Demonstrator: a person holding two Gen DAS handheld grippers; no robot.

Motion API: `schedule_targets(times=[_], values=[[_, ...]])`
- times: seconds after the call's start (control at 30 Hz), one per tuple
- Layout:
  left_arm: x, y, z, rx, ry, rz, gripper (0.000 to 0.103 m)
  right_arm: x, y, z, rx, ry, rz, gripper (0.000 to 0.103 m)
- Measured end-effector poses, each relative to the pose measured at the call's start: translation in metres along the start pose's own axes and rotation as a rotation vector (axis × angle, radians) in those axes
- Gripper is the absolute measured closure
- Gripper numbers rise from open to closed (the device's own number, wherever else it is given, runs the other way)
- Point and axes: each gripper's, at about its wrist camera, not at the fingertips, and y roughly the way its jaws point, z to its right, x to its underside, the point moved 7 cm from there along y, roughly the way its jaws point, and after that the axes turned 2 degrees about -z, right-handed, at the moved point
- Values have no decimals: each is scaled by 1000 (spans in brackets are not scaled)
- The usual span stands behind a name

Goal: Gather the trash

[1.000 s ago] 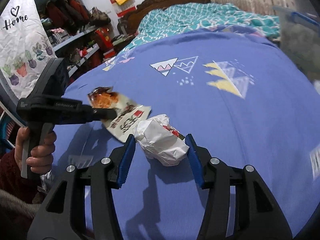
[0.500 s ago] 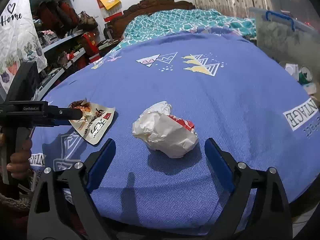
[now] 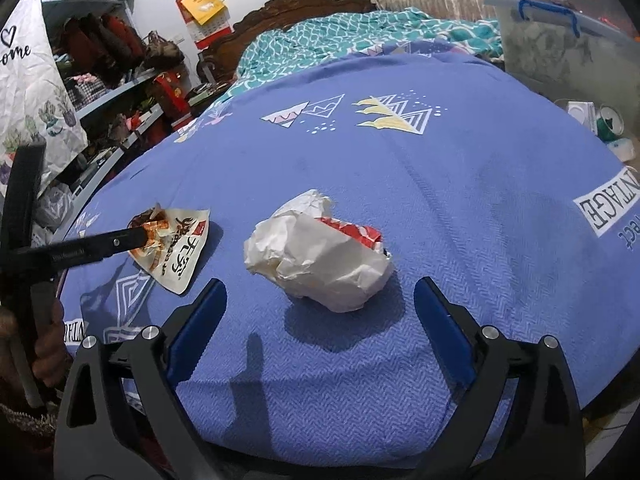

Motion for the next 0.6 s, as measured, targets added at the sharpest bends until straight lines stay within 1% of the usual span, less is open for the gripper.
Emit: schedule_targets(times=[0.03, 0.07, 0.23, 0.47, 0.6], values=[[1, -1, -2, -29, 6, 14, 33, 0, 0, 1, 3, 6, 4, 9], [2, -2, -4, -35, 5, 15, 33, 0, 0, 1, 4, 10, 7, 9], [8, 1, -13, -42, -15, -5, 33, 1, 0, -1, 18, 12, 16, 8], [8, 2, -12, -56, -11, 3, 31, 1, 2, -3, 28, -3, 18, 6], [8, 0, -13, -85, 4, 15, 29, 1, 1, -3, 24, 3, 20, 6]])
